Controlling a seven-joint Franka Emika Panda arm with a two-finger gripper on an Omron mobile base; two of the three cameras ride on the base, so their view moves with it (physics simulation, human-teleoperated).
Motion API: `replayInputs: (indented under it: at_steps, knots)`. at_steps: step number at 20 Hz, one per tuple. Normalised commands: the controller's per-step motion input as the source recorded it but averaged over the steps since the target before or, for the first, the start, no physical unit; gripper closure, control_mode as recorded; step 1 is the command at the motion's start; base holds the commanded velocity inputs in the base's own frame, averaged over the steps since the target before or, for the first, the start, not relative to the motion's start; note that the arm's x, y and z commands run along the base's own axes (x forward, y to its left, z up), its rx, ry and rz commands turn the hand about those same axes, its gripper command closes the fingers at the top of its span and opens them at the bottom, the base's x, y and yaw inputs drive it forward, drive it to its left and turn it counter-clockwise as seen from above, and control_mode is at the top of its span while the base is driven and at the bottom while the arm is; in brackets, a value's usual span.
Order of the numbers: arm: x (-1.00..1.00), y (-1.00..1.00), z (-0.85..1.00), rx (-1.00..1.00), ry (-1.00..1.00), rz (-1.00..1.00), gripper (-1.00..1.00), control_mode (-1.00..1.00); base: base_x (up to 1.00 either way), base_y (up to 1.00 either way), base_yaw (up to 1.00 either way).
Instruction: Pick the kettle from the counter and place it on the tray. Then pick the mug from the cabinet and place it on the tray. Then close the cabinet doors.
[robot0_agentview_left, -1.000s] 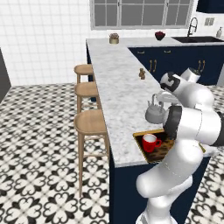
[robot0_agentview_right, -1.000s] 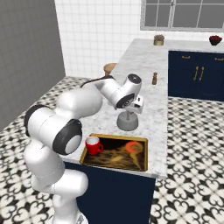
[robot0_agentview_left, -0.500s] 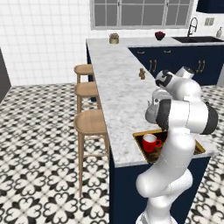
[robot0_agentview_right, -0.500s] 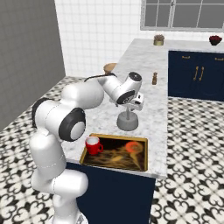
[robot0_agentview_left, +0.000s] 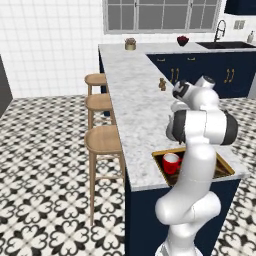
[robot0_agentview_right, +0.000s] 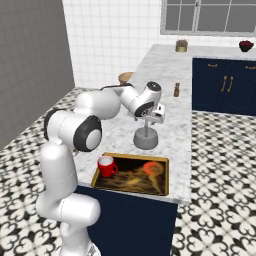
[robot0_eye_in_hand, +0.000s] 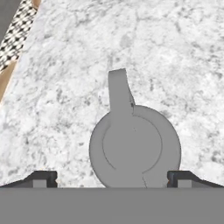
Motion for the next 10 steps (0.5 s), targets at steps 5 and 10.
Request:
replayInputs:
  at_steps: [5,10]
  knots:
    - [0.24,-0.05,-0.2,-0.1,0.0,0.0,-1.0,-1.0,0.0,0.0,0.0]
    - [0.22,-0.13,-0.11,-0.05,0.0,0.0,-1.0,-1.0,0.0,0.0,0.0]
